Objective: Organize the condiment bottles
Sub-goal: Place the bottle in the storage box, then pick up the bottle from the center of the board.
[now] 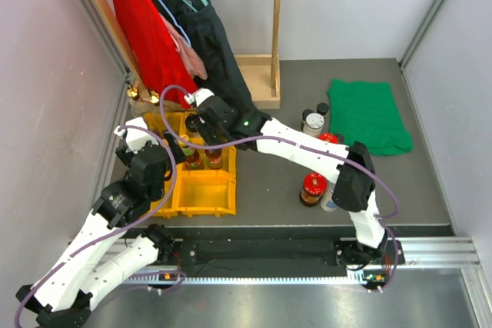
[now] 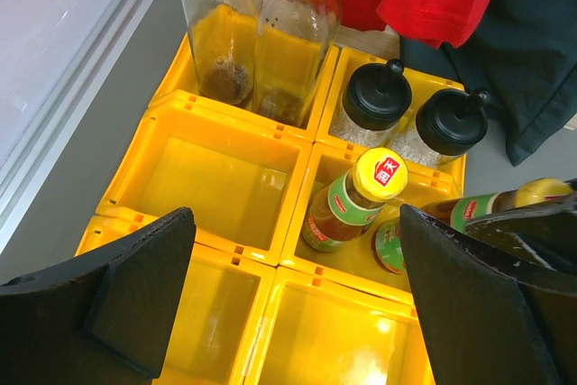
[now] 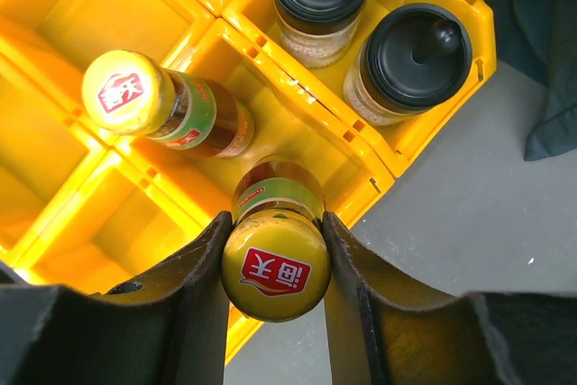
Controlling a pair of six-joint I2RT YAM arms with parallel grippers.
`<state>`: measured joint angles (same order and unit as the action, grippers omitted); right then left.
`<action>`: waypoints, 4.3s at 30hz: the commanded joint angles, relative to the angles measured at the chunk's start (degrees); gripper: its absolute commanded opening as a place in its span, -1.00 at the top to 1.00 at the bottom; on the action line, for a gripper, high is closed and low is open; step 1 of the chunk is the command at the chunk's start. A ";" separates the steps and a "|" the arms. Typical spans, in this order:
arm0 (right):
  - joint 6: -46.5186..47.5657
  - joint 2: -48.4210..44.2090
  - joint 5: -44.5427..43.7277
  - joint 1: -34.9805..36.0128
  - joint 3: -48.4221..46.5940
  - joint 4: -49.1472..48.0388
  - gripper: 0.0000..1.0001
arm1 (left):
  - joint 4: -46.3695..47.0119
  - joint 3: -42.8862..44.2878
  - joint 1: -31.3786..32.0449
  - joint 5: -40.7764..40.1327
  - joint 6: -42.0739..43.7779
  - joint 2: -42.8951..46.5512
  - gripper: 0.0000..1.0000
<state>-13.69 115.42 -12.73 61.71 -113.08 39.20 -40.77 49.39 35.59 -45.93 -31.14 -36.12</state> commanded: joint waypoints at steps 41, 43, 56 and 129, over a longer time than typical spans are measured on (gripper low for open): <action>-3.36 -3.17 -7.83 0.69 -5.93 -0.45 -0.98 | 1.13 -0.26 -0.26 -0.57 0.64 0.88 -0.98; -3.97 -4.66 -9.59 0.69 -5.32 1.22 -0.97 | 1.31 -0.34 -0.26 -0.04 0.99 0.96 -0.98; -13.20 -26.00 -18.90 -5.80 17.26 3.95 -0.98 | 7.37 -0.96 -0.26 16.99 7.22 0.79 -0.98; -21.11 -67.87 -17.50 -31.21 58.94 8.87 -0.98 | 54.66 15.83 33.93 42.60 29.29 -64.87 -0.93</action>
<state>-35.53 48.56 -29.65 31.57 -53.63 48.90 10.37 63.09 69.38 0.27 -1.96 -100.51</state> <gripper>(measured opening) 0.987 0.981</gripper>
